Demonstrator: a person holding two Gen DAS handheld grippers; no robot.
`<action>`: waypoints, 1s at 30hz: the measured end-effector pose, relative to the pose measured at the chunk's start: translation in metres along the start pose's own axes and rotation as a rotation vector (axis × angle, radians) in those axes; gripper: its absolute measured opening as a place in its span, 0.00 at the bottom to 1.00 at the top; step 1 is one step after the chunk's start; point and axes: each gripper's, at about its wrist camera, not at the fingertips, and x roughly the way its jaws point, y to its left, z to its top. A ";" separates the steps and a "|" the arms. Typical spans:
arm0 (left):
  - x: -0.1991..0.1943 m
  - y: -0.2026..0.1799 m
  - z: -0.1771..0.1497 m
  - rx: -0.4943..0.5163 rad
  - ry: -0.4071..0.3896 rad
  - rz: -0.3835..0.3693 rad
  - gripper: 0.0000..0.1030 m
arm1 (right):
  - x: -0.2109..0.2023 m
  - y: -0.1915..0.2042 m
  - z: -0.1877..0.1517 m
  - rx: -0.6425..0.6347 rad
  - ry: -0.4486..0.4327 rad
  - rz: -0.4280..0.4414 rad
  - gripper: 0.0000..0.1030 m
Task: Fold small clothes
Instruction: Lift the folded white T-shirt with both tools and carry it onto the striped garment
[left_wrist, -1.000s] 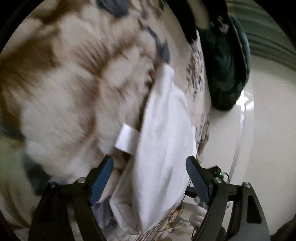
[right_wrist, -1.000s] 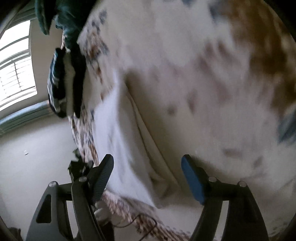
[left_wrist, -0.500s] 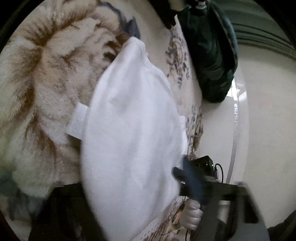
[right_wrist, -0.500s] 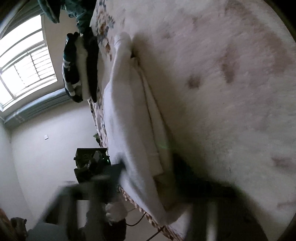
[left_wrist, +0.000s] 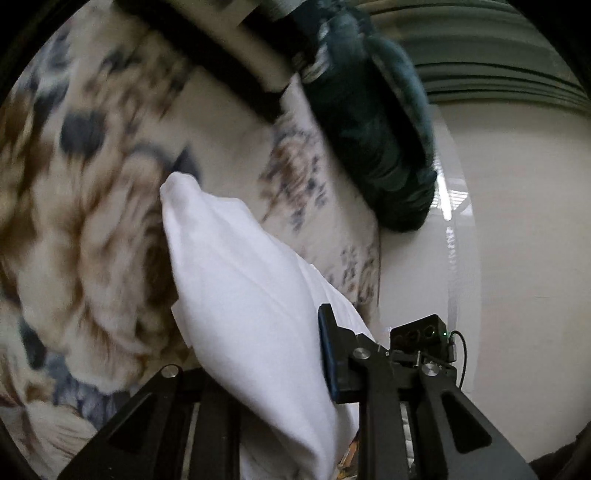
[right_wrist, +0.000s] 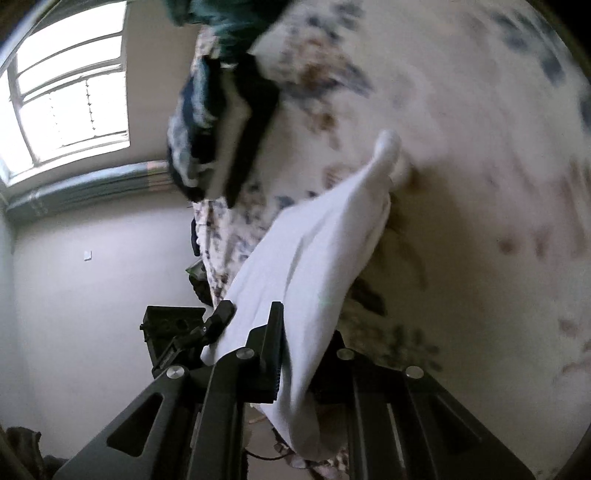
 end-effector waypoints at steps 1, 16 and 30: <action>-0.007 -0.012 0.012 0.007 -0.017 -0.009 0.18 | -0.001 0.016 0.007 -0.015 -0.006 -0.002 0.12; -0.095 -0.116 0.270 0.202 -0.274 -0.018 0.18 | 0.065 0.289 0.195 -0.307 -0.131 0.137 0.12; -0.040 0.005 0.374 0.170 -0.224 0.145 0.22 | 0.241 0.260 0.333 -0.301 -0.070 0.028 0.12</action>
